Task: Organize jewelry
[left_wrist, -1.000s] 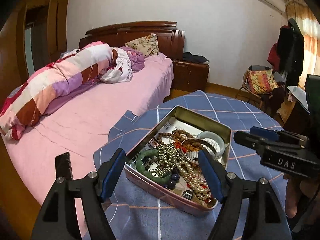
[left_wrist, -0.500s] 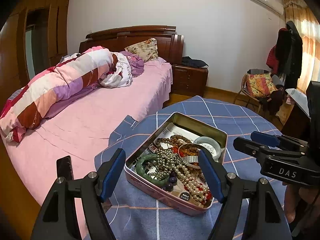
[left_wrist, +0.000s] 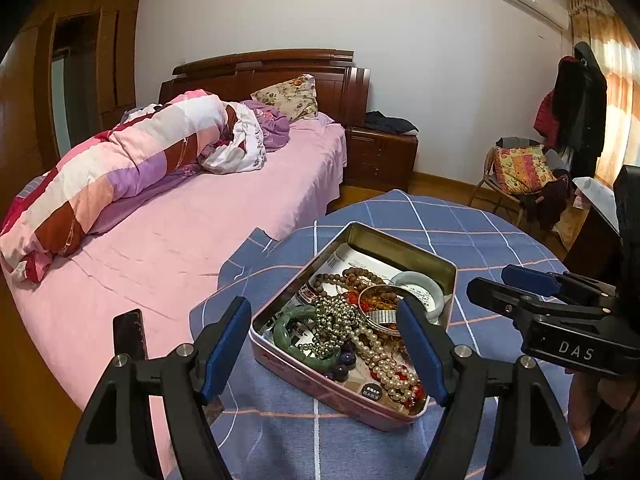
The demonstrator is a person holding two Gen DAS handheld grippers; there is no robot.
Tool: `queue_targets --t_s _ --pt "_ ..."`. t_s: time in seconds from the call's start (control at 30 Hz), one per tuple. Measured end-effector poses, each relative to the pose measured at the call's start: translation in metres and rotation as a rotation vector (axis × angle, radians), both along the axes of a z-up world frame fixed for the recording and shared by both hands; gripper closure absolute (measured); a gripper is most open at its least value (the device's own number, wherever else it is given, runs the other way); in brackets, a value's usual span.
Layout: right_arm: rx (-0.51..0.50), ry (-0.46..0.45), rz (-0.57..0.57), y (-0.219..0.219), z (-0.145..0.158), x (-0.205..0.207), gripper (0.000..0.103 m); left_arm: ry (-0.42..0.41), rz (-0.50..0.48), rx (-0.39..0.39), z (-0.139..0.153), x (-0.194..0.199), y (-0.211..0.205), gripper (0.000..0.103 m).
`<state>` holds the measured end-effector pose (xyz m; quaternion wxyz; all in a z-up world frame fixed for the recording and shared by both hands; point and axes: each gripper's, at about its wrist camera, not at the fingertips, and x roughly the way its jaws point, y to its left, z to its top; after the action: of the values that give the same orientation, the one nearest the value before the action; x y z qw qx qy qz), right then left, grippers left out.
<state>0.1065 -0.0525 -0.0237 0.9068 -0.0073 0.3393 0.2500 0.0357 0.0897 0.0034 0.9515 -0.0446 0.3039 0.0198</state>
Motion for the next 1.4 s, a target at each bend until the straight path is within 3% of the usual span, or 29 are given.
queue_targets --t_s 1.4 --pt "-0.011 0.012 0.000 0.002 -0.013 -0.006 0.035 0.000 0.021 -0.012 -0.004 0.000 0.008 0.028"
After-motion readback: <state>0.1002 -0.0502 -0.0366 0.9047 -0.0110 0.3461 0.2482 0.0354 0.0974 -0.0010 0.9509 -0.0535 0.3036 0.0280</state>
